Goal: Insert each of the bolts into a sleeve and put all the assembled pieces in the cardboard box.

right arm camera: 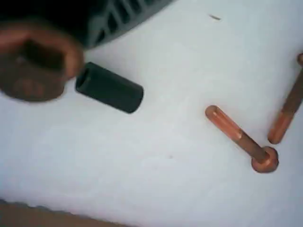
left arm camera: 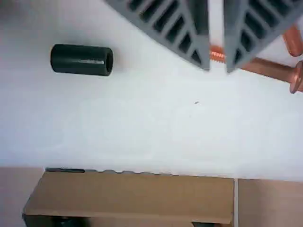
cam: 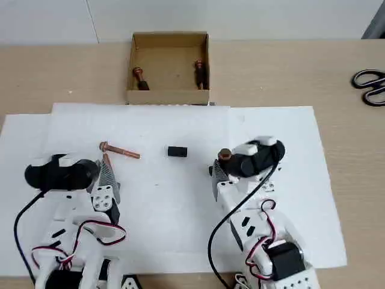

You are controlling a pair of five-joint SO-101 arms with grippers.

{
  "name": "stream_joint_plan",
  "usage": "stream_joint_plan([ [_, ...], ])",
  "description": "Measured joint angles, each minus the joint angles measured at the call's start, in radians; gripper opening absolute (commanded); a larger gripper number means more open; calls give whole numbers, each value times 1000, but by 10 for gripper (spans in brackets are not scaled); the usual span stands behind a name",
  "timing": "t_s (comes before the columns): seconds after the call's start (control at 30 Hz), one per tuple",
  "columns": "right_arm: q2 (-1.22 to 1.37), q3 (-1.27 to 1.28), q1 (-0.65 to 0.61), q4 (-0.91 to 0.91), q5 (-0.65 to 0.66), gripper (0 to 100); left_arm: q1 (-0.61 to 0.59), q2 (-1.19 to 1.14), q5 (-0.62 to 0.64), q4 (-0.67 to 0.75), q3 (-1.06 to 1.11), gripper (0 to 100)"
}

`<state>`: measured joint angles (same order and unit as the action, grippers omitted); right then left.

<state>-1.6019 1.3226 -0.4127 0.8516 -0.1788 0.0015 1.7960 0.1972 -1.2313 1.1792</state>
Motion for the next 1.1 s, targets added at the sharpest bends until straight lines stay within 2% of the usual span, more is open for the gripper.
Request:
stream_joint_plan([
  [0.37, 706, -439, 44, -152, -6, 2, 0, 0, 2, -6, 0, 6],
  [0.7, 1438, -1066, 49, -160, -9, 2, 0, 0, 2, -6, 0, 6],
  [1.1, 2042, -1815, 63, -163, -9, 4, 5, 0, 80, -6, 0, 6],
])
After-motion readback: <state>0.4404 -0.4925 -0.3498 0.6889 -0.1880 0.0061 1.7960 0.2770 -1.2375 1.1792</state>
